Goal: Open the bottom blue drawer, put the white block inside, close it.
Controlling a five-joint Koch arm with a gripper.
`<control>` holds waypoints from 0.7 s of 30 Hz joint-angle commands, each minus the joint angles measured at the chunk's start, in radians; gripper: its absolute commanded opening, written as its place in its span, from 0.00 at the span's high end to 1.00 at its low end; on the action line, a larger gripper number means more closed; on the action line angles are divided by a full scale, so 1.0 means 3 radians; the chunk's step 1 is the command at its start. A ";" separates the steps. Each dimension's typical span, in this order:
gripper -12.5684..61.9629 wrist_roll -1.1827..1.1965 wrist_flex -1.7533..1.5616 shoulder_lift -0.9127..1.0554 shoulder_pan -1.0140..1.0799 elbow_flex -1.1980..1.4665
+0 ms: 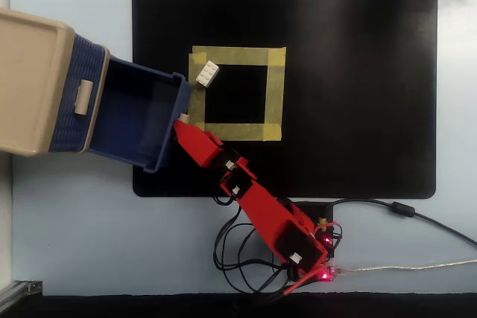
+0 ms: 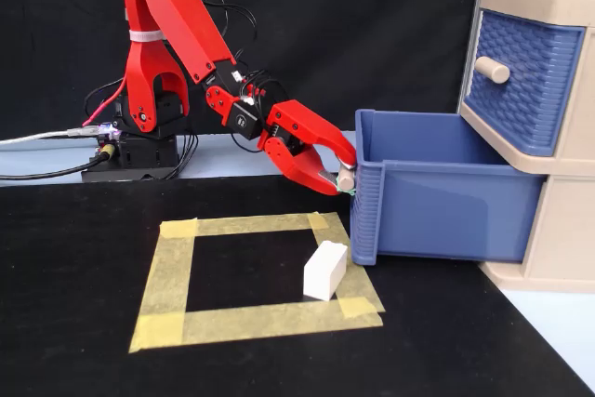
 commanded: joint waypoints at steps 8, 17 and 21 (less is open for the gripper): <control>0.38 0.1069 0.4643 0.0741 0.0455 -0.2362; 0.38 0.1457 0.5553 -0.1283 0.1197 -0.5011; 0.38 0.1462 0.5579 -0.1708 0.1243 -0.5374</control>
